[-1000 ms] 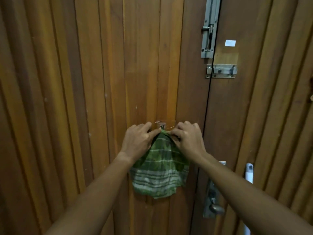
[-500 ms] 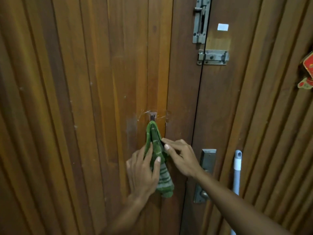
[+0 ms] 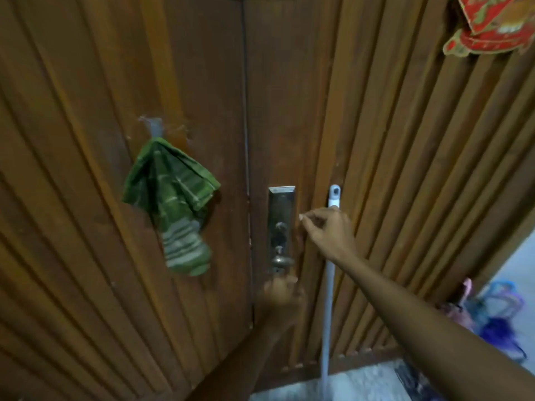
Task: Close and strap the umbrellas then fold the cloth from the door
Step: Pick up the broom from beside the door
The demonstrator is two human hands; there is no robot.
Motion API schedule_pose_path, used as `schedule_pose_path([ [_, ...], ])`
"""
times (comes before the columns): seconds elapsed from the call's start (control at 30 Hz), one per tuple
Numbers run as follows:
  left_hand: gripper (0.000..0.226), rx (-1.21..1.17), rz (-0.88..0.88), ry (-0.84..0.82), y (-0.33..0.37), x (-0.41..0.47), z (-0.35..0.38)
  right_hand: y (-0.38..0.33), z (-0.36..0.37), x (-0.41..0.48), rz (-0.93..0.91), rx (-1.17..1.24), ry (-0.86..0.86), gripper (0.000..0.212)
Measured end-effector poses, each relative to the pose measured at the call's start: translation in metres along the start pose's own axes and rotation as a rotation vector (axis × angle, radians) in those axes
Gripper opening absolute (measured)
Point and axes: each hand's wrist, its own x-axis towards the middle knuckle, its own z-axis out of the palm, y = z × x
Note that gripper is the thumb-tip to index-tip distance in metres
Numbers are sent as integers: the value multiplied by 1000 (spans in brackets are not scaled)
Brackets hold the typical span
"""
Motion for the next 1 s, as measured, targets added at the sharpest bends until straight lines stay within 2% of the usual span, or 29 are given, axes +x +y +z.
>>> schedule_pose_path([
  [0.07, 23, -99, -28, 30, 36, 20, 16, 23, -17, 1, 143, 0, 69, 19],
  [0.1, 29, -150, -91, -36, 53, 31, 22, 34, -24, 3, 213, 4, 89, 19],
  [0.13, 32, -180, -141, -114, 68, 41, 26, 45, -29, 5, 278, 2, 87, 21],
  [0.2, 39, -138, -167, -165, 81, 62, 37, 64, -32, 12, 384, 19, 3, 23],
  [0.27, 43, -102, -186, -163, 84, 75, 47, 77, -31, 18, 385, 85, -139, 25],
  [0.33, 33, -122, -181, -202, 83, 82, 58, 83, -30, 19, 306, 126, -276, 22],
  [0.4, 32, -222, -223, -240, 82, 83, 65, 86, -30, 16, 229, 145, -330, 14],
  [0.53, 28, -363, -261, -298, 71, 71, 69, 85, -40, -1, 223, 217, -319, 13],
  [0.63, 36, -344, -120, -379, 64, 49, 74, 85, -58, -21, 236, 187, -308, 3],
  [0.7, 41, -342, -84, -453, 63, 39, 83, 90, -72, -36, 272, 141, -290, 22],
  [0.77, 37, -367, -15, -520, 69, 28, 97, 96, -89, -56, 330, 121, -238, 30],
  [0.87, 41, -292, 107, -553, 95, 7, 111, 107, -117, -91, 401, 88, -190, 12],
  [1.0, 22, -510, 51, -677, 125, -32, 146, 116, -170, -143, 475, 51, -69, 8],
])
